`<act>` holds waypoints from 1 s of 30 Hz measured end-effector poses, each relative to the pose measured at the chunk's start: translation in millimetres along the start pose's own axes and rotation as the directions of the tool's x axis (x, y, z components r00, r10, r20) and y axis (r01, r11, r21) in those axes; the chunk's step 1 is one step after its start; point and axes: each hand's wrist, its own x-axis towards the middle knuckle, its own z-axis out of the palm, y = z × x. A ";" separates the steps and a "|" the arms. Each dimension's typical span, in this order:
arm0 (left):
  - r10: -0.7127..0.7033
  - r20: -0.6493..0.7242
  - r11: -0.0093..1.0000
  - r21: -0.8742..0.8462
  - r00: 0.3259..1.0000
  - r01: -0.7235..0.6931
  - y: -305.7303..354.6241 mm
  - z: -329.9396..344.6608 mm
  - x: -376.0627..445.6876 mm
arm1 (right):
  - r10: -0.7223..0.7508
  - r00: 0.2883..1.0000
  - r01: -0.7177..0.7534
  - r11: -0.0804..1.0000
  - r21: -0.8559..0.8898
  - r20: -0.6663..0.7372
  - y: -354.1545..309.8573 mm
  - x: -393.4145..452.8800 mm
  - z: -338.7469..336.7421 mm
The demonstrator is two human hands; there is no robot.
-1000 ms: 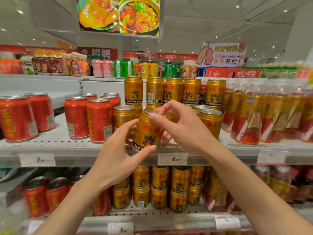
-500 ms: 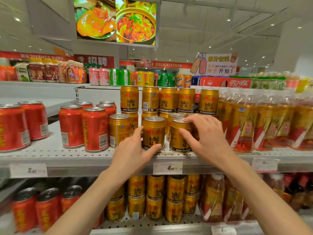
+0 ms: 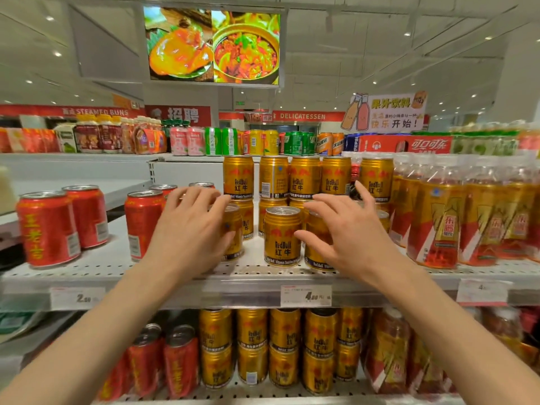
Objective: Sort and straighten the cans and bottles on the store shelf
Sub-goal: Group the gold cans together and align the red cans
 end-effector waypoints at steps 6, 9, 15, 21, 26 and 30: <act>0.080 0.163 0.994 0.062 0.983 -0.091 -5.4 -1.9 14.6 | -0.051 0.988 0.050 0.999 0.010 0.142 -14.1 19.6 -1.3; 0.104 0.163 0.994 0.022 0.981 -0.109 -0.6 -1.6 18.2 | -0.039 0.987 0.031 0.998 0.053 0.156 -12.6 19.8 -0.8; 0.134 0.130 0.988 -0.096 0.982 -0.122 13.5 9.7 27.1 | -0.047 0.990 0.034 0.994 0.100 0.132 -8.1 18.1 2.4; 0.112 0.053 0.962 -0.255 0.992 -0.095 21.4 23.6 31.8 | -0.026 0.995 0.009 0.984 0.177 0.098 -8.2 13.7 4.7; 0.071 0.092 0.890 -0.455 0.993 -0.021 19.4 28.1 19.5 | -0.004 0.998 -0.011 0.966 0.258 0.057 -8.9 11.7 5.8; 0.003 0.047 0.793 -0.608 0.999 0.026 20.4 25.9 -4.4 | 0.029 1.000 -0.026 0.951 0.309 -0.007 -10.9 -4.0 7.4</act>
